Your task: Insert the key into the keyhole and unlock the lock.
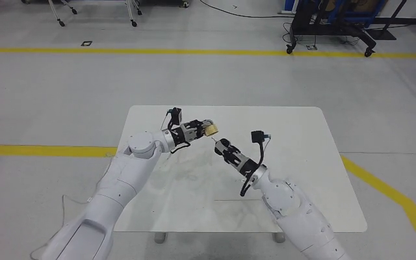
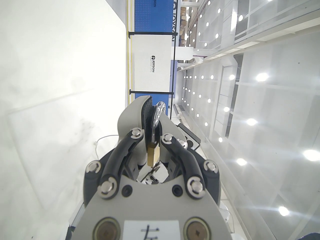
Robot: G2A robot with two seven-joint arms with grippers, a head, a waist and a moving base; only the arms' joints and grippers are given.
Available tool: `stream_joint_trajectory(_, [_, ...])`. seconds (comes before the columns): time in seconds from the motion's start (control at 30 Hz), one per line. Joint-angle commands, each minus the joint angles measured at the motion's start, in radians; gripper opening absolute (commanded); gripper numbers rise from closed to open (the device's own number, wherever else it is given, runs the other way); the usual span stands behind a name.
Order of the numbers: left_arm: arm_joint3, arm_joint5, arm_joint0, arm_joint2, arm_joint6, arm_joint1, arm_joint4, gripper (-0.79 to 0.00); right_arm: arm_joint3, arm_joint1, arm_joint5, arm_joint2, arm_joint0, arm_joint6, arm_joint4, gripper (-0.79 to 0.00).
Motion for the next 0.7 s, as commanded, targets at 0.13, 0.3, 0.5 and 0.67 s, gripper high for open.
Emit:
stream_joint_trajectory(0.13, [0.000,0.001,0.000,-0.001,0.002,-0.004,0.015,-0.785,0.010,-0.005,0.064,0.000,0.017,0.003,0.022,-0.785])
stream_joint_trajectory(0.3, [0.001,-0.006,-0.002,-0.003,-0.006,-0.006,0.031,-0.785,0.021,-0.011,0.111,-0.009,0.039,0.006,0.026,-0.785])
stream_joint_trajectory(0.5, [0.001,-0.010,0.000,-0.009,-0.011,-0.009,0.038,-0.785,0.027,-0.017,0.128,-0.012,0.045,-0.017,0.038,-0.785])
stream_joint_trajectory(0.67, [0.001,-0.010,0.003,-0.015,-0.010,-0.011,0.041,-0.785,0.028,-0.021,0.134,-0.012,0.043,-0.039,0.039,-0.785])
